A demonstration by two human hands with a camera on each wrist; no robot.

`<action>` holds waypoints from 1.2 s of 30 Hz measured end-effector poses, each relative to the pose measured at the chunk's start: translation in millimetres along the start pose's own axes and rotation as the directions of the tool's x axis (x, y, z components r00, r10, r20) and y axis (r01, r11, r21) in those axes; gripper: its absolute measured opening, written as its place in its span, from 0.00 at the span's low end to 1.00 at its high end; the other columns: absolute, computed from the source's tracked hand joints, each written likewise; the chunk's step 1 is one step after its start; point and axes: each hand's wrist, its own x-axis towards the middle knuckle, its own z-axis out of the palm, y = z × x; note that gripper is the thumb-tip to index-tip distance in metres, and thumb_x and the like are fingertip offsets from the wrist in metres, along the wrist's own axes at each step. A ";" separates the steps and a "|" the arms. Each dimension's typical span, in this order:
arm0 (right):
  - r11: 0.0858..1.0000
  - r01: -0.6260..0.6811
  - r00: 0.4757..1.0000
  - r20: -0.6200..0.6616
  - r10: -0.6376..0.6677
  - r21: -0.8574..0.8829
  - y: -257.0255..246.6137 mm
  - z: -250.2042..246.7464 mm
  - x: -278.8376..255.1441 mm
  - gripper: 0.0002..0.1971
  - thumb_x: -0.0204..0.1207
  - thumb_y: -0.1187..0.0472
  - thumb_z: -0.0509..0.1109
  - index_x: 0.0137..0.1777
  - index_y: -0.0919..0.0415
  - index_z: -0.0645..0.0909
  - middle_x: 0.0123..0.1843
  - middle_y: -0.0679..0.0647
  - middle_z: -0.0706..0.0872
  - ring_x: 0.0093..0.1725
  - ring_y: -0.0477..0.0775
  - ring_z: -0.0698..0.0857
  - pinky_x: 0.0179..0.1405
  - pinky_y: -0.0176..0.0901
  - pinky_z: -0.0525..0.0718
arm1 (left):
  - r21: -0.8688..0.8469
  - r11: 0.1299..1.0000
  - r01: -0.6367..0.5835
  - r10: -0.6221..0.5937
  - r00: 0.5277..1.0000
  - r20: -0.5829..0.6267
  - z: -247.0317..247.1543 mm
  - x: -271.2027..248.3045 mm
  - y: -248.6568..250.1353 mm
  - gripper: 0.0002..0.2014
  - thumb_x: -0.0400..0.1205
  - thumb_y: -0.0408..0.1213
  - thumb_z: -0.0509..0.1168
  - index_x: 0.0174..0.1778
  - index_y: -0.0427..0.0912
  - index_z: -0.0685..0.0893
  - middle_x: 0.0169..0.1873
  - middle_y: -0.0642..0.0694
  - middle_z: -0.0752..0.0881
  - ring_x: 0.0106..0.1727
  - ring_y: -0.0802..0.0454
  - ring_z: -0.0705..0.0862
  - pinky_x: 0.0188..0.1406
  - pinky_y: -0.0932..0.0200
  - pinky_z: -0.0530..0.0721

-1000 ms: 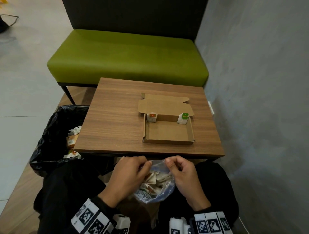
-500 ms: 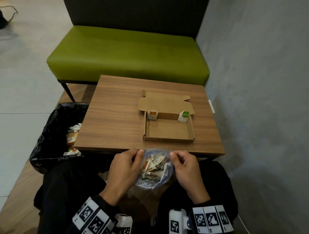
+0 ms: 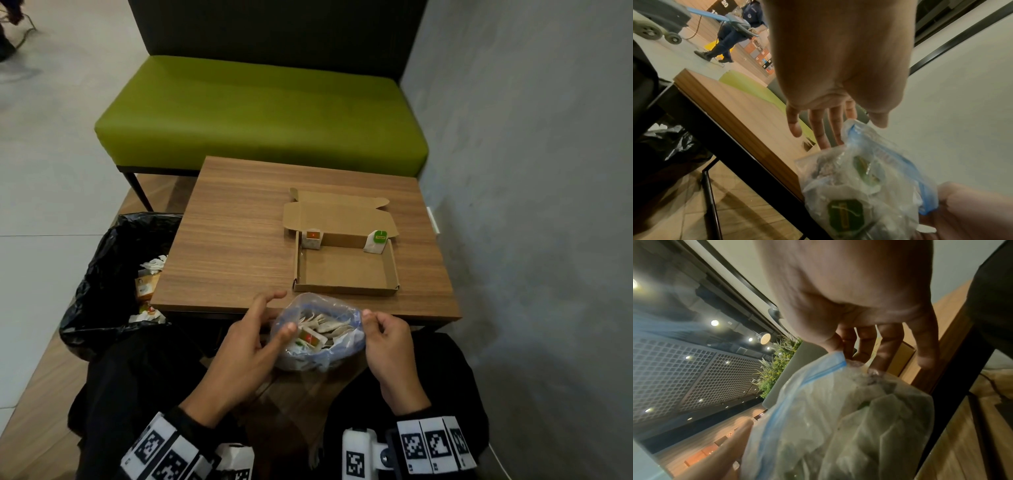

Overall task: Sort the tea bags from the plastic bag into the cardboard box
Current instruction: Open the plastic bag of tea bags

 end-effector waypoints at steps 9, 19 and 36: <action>0.995 -0.045 0.999 0.001 0.045 0.089 -6.9 3.9 -1.0 0.18 0.87 0.53 0.62 0.42 0.62 0.86 0.39 0.60 0.91 0.42 0.61 0.91 0.48 0.66 0.89 | 0.214 0.969 -0.128 0.107 0.989 0.107 -5.4 -2.3 -8.1 0.20 0.81 0.51 0.69 0.68 0.68 0.73 0.66 0.71 0.75 0.67 0.75 0.73 0.55 0.69 0.83; 0.996 0.001 0.999 0.048 -0.005 0.086 -11.7 4.8 -1.4 0.15 0.85 0.48 0.64 0.47 0.55 0.88 0.44 0.55 0.92 0.46 0.53 0.91 0.50 0.62 0.90 | 0.197 0.973 -0.116 0.112 0.993 0.031 -12.9 2.4 -8.6 0.30 0.76 0.48 0.76 0.74 0.54 0.75 0.63 0.68 0.78 0.63 0.72 0.78 0.58 0.75 0.80; 0.753 0.598 0.793 0.338 -0.506 -0.276 -104.8 62.8 7.2 0.13 0.78 0.46 0.70 0.60 0.46 0.81 0.62 0.42 0.74 0.66 0.42 0.73 0.64 0.48 0.80 | 0.263 0.960 -0.095 0.162 0.955 -0.248 -79.0 33.9 -12.4 0.30 0.76 0.44 0.76 0.73 0.48 0.76 0.65 0.57 0.79 0.64 0.55 0.82 0.60 0.46 0.87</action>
